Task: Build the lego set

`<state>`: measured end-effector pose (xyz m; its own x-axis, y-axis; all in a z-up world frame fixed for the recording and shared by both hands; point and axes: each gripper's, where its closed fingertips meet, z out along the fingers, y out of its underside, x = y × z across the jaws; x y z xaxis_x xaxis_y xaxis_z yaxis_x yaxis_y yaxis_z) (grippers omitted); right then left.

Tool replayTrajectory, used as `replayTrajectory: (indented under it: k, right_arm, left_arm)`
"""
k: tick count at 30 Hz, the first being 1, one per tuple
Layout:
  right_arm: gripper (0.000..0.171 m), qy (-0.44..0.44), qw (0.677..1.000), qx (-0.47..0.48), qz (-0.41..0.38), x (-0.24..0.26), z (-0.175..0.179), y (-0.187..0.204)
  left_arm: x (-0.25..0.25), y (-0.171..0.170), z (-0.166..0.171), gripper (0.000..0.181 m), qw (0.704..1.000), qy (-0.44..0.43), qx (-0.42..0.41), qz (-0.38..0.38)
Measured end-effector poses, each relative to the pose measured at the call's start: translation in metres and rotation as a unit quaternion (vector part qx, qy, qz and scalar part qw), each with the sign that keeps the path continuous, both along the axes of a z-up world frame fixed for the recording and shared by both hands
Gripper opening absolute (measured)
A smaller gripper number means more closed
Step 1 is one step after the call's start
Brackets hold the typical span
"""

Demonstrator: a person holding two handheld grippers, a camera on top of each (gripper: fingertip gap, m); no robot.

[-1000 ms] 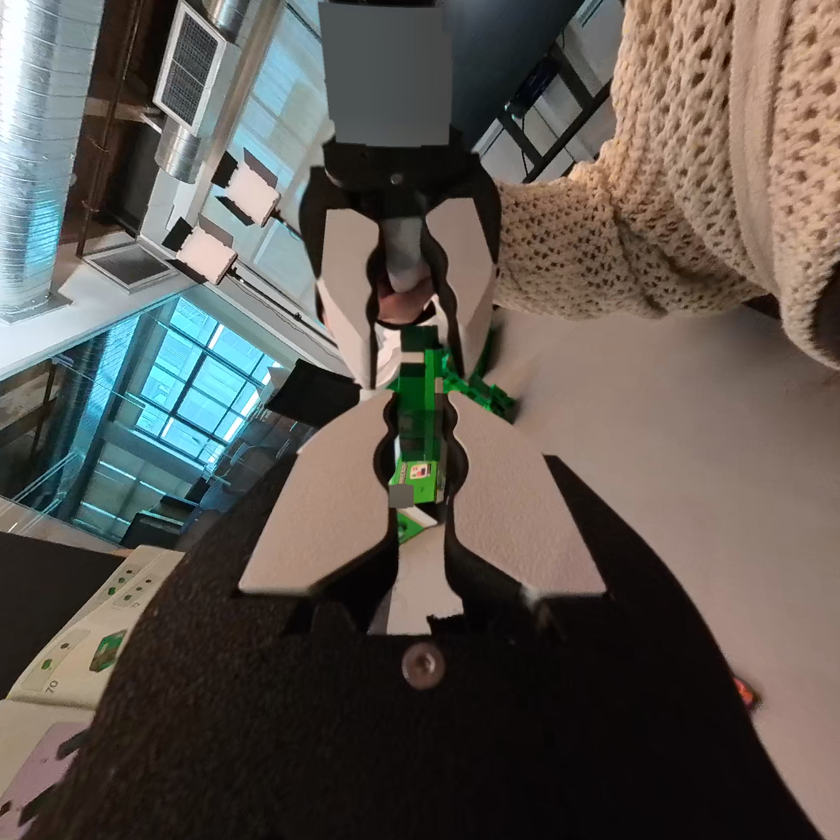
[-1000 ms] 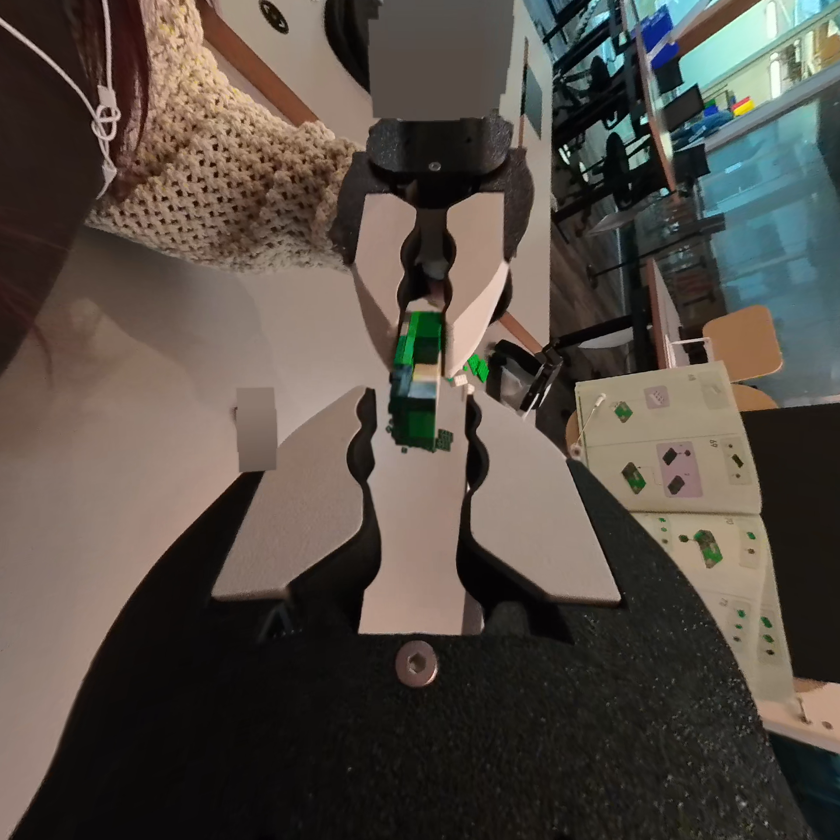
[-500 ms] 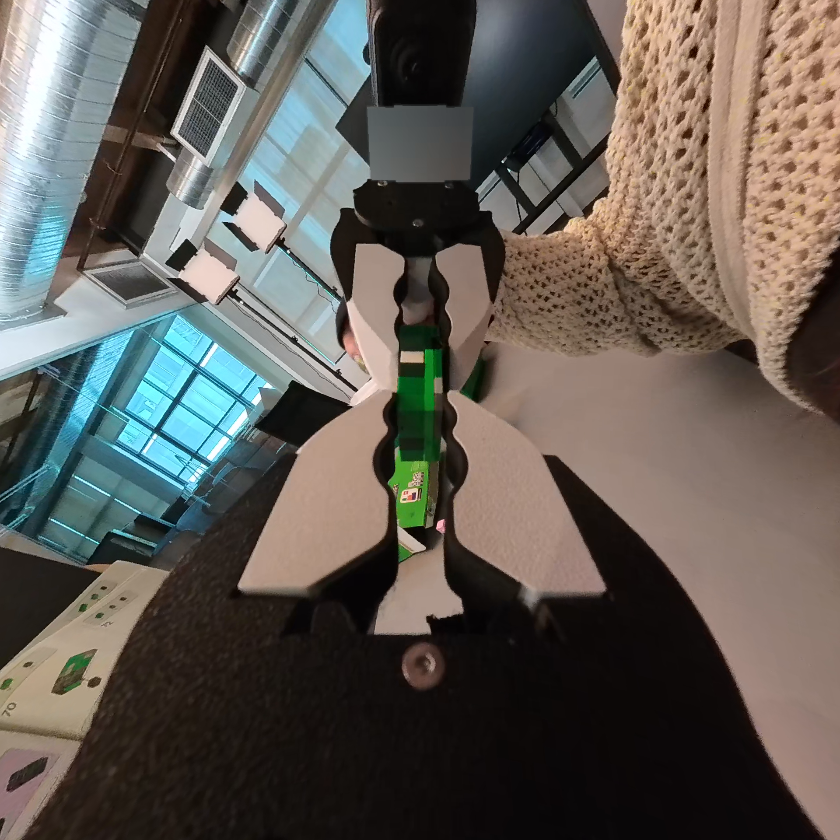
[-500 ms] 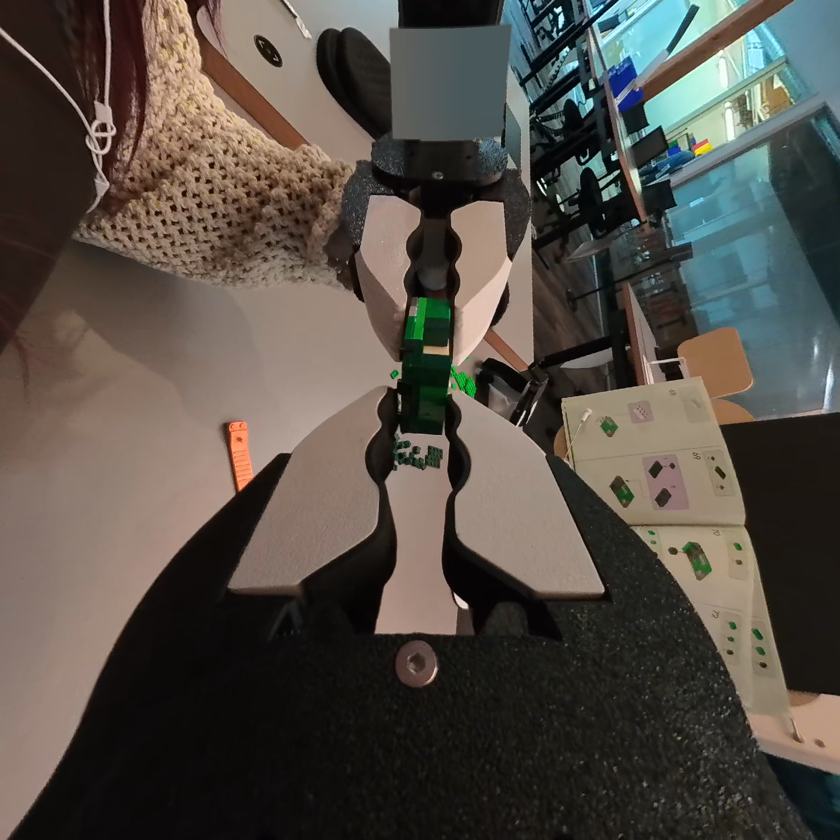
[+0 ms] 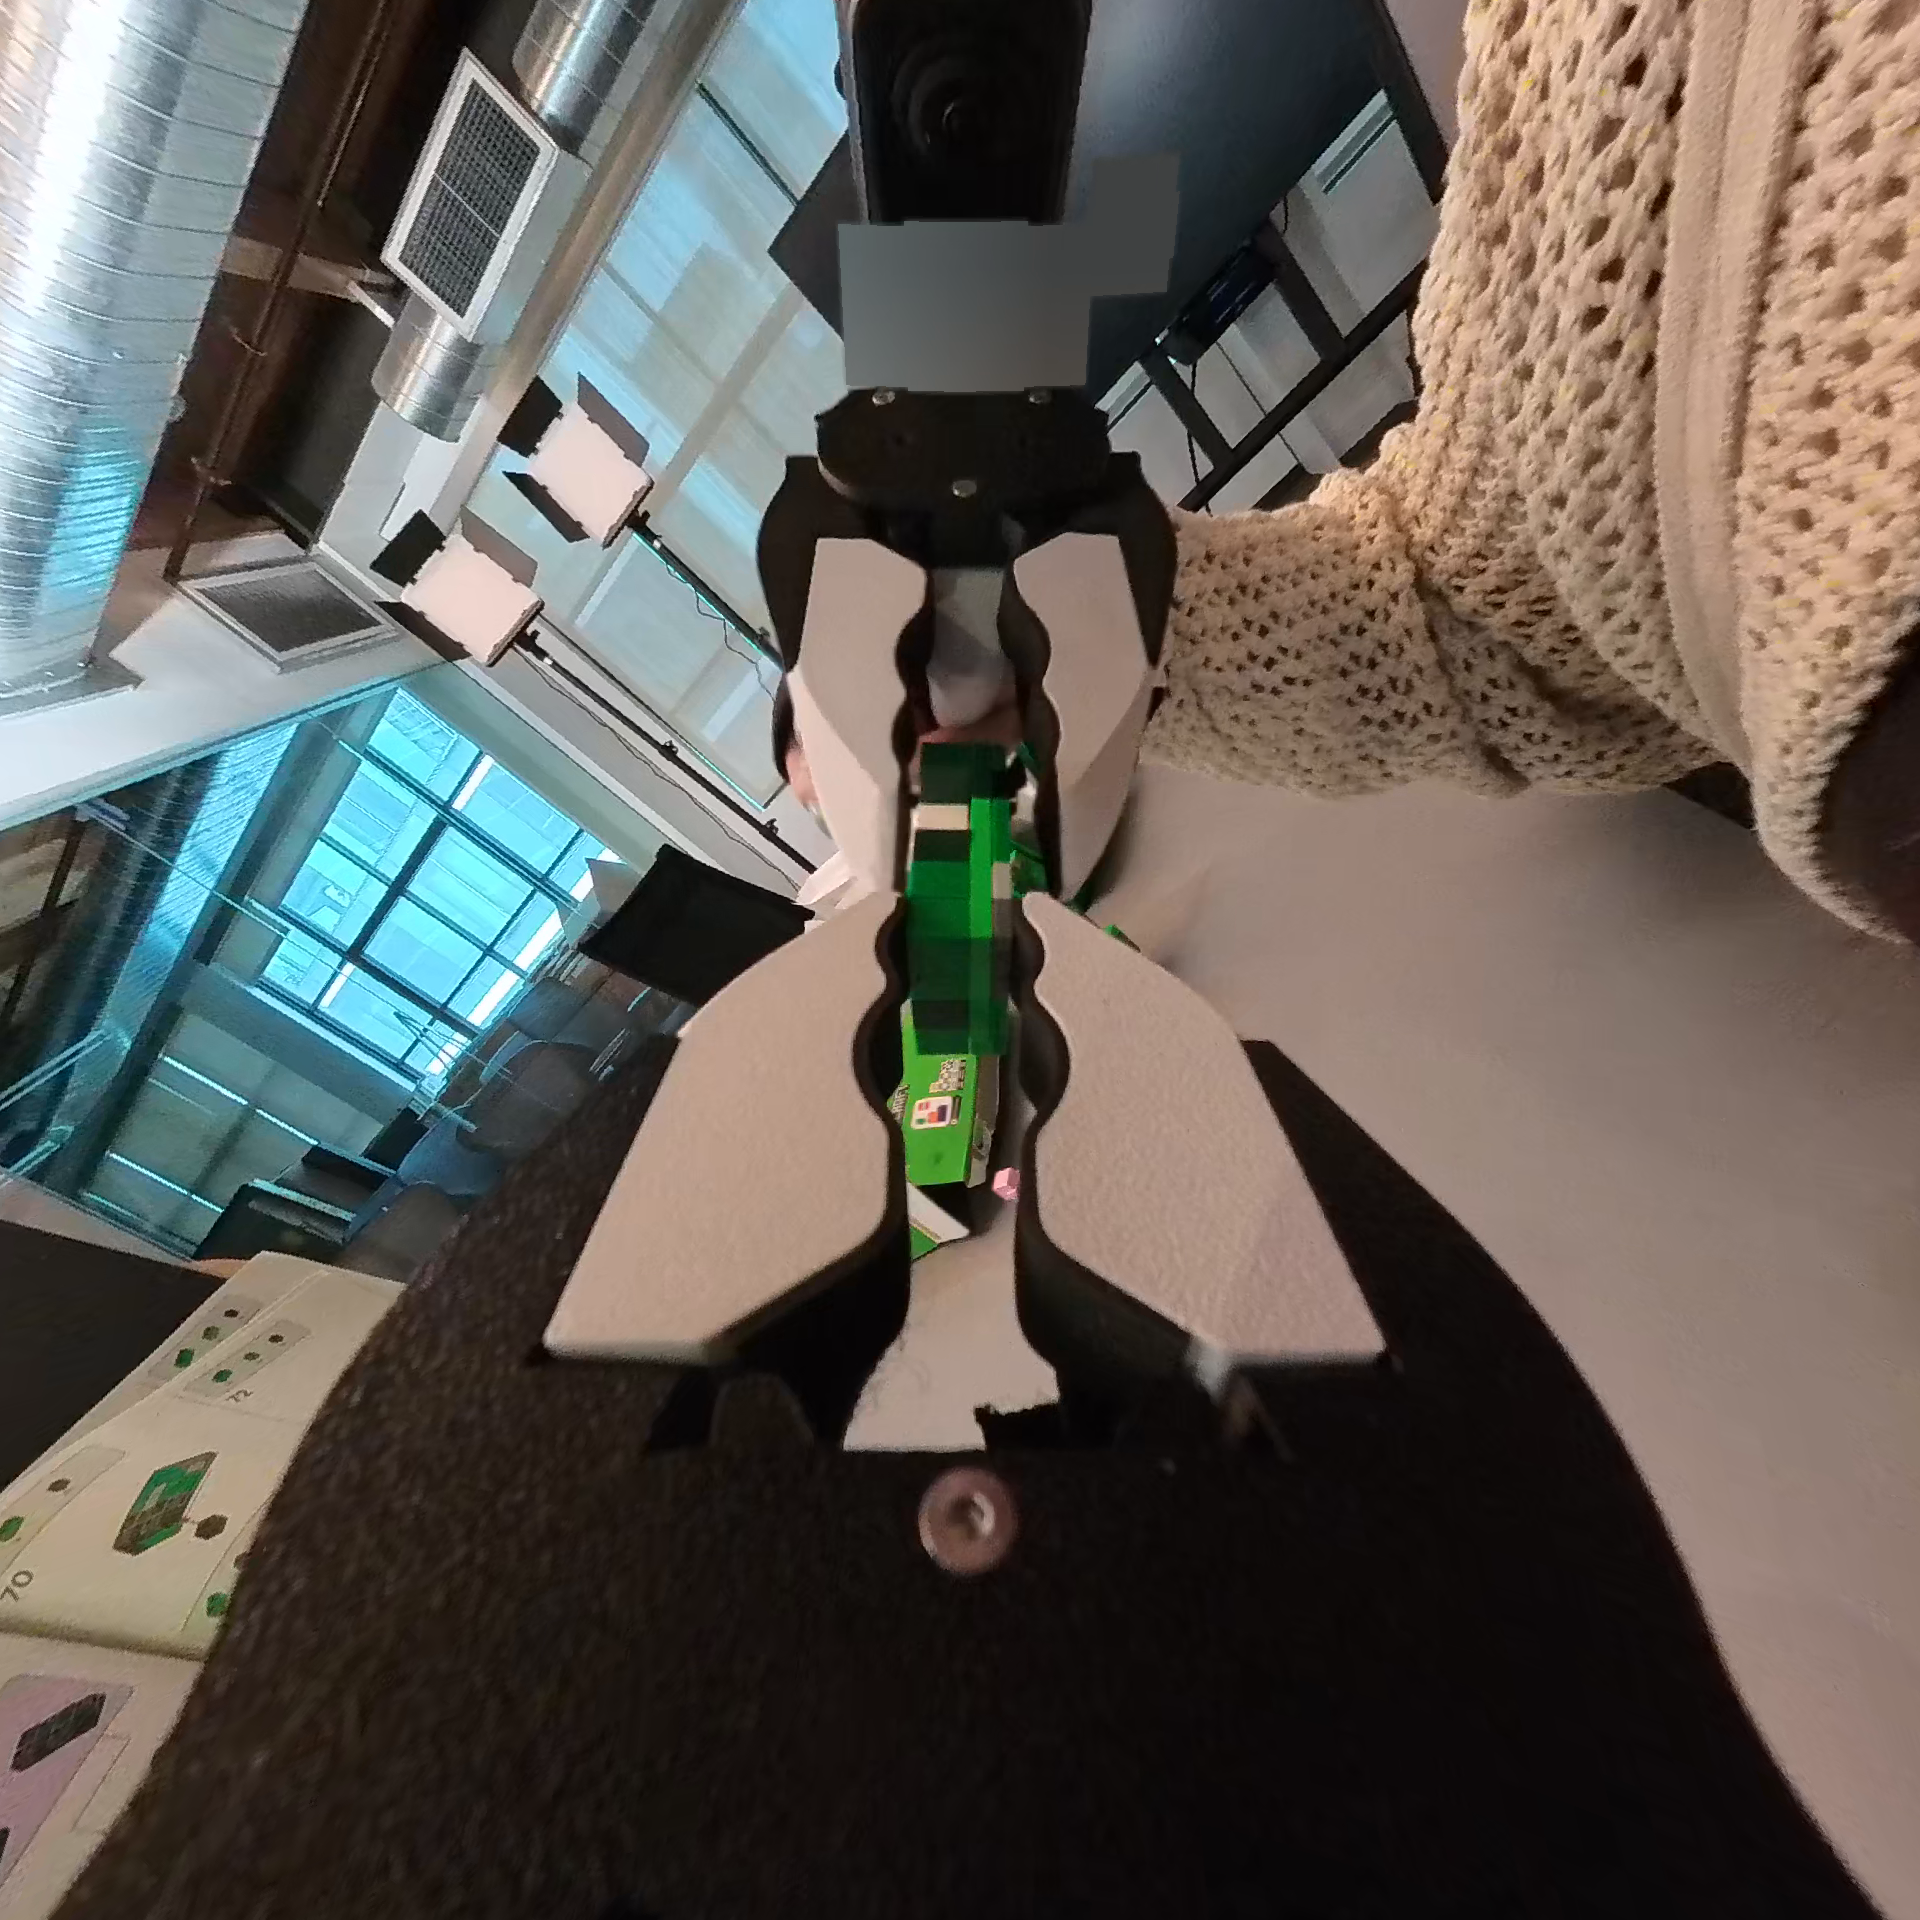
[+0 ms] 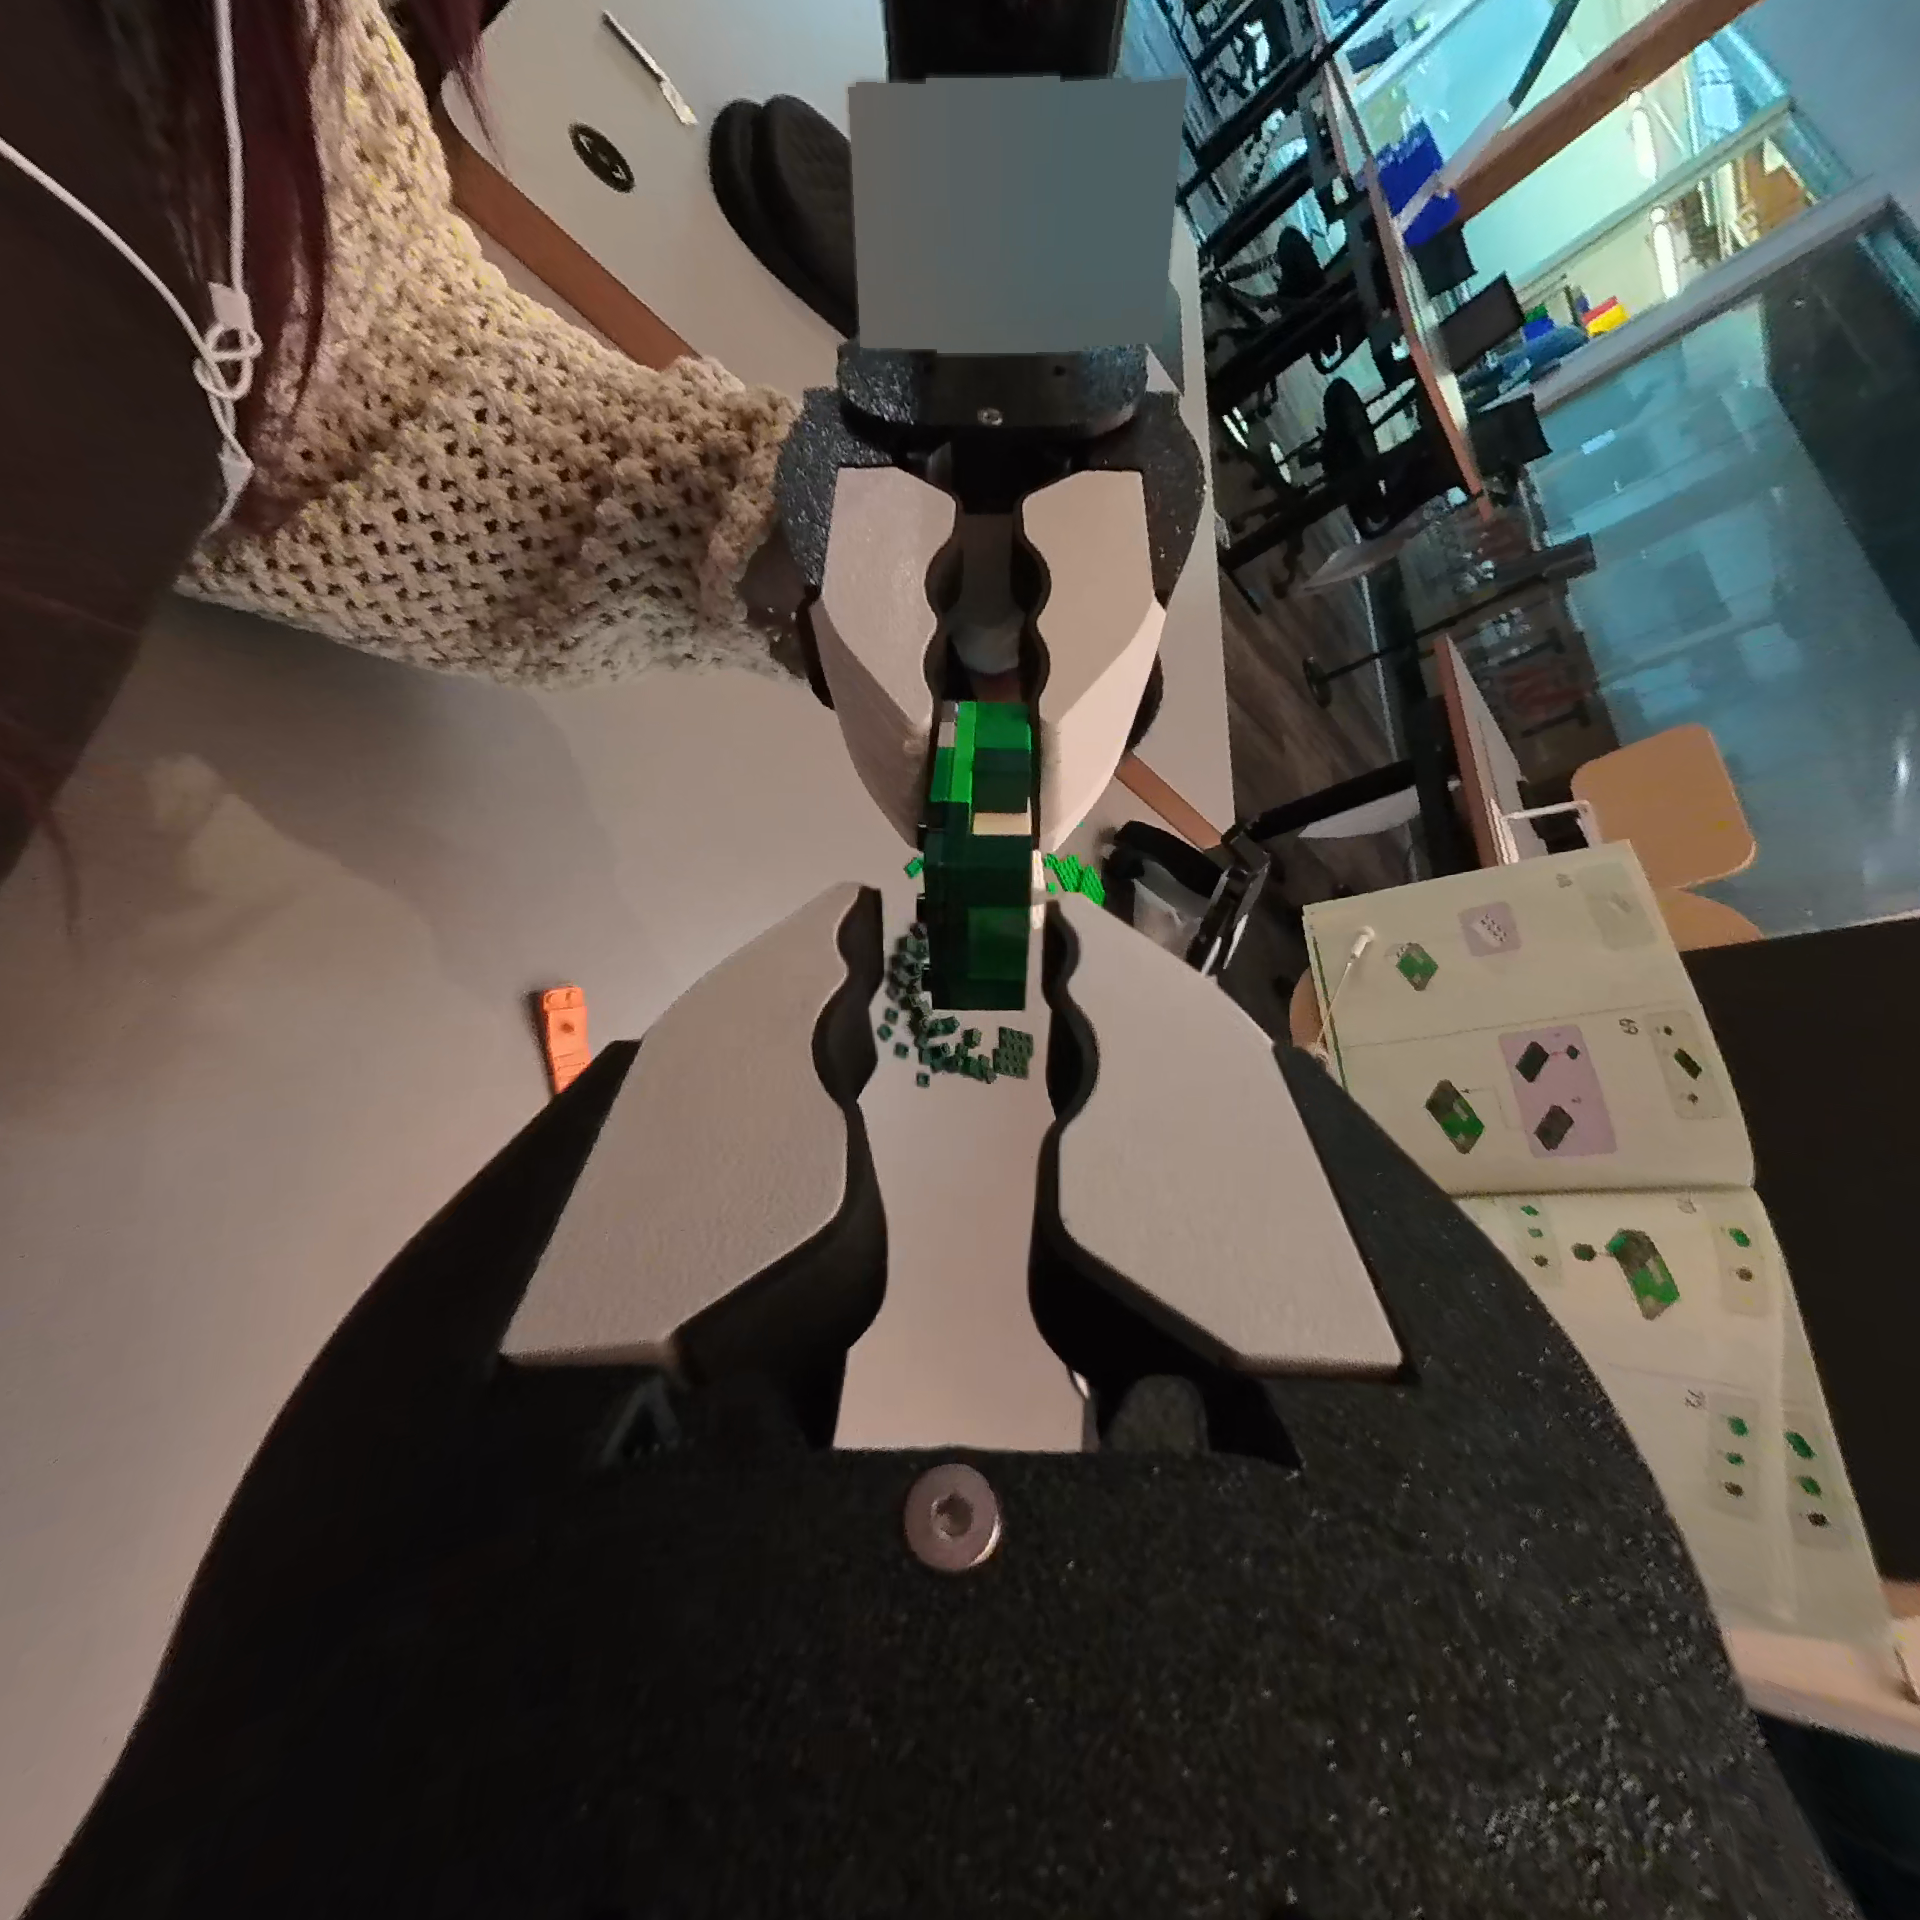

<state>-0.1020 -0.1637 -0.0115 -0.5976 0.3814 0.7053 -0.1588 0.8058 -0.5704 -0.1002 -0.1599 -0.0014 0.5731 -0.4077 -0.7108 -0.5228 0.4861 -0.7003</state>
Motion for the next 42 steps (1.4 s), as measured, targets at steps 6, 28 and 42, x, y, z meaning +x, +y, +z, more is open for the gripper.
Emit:
replayTrajectory:
  k: [6, 28, 42]
  right_arm:
    - [0.019, 0.012, 1.0, 0.017, 0.006, 0.0, 0.0, 0.0]
    - [0.032, 0.039, 0.999, -0.011, -0.018, -0.011, -0.001, 0.013]
    - [0.056, -0.045, 0.87, -0.49, 0.014, -0.09, -0.082, 0.074]
  left_arm:
    - [0.003, 0.0, -0.001, 0.017, 1.0, 0.004, -0.003, -0.006]
    - [-0.01, 0.012, -0.006, 0.017, 0.999, -0.016, -0.015, 0.031]
    - [-0.126, 0.046, -0.108, 0.017, 0.898, 0.187, 0.096, 0.387]
